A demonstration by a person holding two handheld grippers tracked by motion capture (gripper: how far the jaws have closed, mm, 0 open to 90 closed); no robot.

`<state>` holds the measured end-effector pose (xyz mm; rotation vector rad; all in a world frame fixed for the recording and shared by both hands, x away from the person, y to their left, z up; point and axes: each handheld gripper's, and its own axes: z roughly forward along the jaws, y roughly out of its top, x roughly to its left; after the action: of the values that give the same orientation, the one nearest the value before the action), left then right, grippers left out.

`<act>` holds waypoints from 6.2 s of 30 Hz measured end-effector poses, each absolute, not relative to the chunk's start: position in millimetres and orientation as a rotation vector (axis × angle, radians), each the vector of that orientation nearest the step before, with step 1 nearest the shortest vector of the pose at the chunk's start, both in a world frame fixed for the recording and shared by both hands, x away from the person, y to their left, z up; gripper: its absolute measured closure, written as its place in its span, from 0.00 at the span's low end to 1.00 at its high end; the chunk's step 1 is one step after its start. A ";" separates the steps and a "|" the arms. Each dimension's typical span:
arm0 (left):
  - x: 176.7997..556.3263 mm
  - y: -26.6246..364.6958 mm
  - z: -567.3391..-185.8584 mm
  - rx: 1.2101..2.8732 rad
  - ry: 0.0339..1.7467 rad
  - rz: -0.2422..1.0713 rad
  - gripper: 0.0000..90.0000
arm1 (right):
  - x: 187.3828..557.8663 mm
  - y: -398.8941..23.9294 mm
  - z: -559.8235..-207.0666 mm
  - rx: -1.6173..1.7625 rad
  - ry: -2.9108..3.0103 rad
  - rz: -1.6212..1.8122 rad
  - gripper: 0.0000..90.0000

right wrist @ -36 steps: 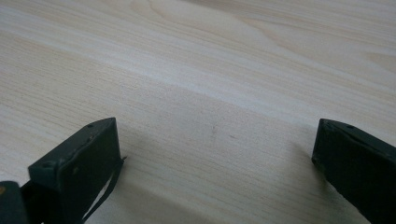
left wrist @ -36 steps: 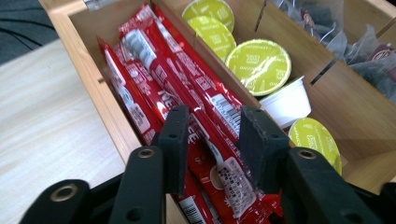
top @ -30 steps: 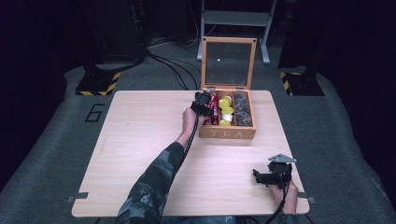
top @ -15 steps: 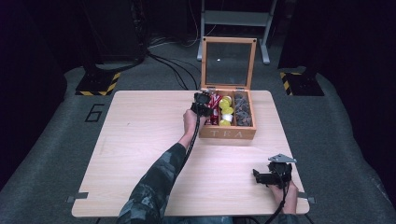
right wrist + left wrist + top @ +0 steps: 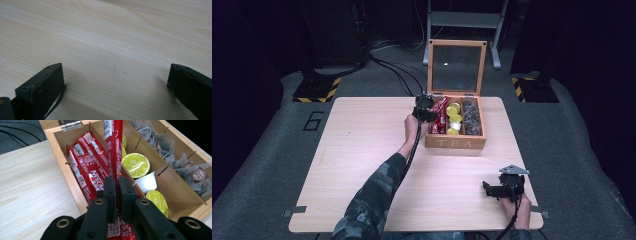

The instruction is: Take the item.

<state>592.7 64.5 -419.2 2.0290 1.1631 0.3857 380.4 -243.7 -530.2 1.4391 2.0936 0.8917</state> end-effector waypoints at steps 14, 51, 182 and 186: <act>579.1 91.5 -405.9 1.994 1.121 0.406 0.95 | 380.2 -243.7 -530.1 1.440 2.096 0.889 0.00; 542.4 158.6 -382.2 1.915 1.099 0.480 0.95 | 380.3 -243.8 -530.2 1.438 2.096 0.887 0.00; 501.4 277.6 -466.1 1.951 1.311 0.457 0.10 | 380.3 -243.9 -530.1 1.449 2.090 0.884 0.00; 488.5 281.3 -463.6 1.934 1.292 0.486 0.10 | 380.3 -243.9 -530.1 1.448 2.090 0.883 0.00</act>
<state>488.5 281.3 -463.6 1.9338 1.2915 0.4860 380.3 -243.9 -530.1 1.4478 2.0903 0.8835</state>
